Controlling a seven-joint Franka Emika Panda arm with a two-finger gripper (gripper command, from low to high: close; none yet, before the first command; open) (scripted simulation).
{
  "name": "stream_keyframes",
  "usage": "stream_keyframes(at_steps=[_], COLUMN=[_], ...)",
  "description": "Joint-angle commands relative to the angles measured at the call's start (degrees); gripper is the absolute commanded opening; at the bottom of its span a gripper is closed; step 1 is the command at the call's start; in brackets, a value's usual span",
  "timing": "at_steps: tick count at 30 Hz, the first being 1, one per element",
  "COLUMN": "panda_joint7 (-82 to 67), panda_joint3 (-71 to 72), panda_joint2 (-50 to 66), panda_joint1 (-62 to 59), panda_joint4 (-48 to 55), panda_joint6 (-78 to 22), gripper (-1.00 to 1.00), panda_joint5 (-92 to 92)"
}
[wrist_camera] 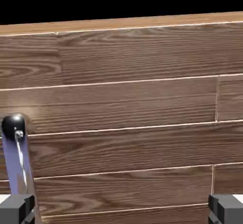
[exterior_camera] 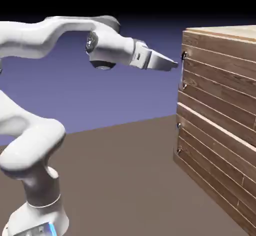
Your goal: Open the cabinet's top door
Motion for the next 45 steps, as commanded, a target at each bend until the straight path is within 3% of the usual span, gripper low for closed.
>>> stream_keyframes(at_steps=[1, 24, 31, 32, 40, 45], panda_joint7=[-1.6, -38.8, -39.7, -39.7, -51.4, -49.8], panda_joint3=[1.1, 25.8, 31.8, 31.8, 22.3, 13.7], panda_joint2=[-0.4, -10.3, -8.8, -8.8, -0.4, -0.9], panda_joint1=[-1.0, -23.8, -34.5, -34.5, -20.0, -9.6], panda_joint4=[0.5, 10.9, 19.5, 19.5, 8.7, -0.3], panda_joint6=[-0.2, -4.3, -5.1, -5.1, -10.8, -16.2], gripper=[0.00, 0.00, 0.00, -1.00, -1.00, -1.00], panda_joint5=[2.5, 59.8, 62.1, 62.1, 62.1, 55.9])
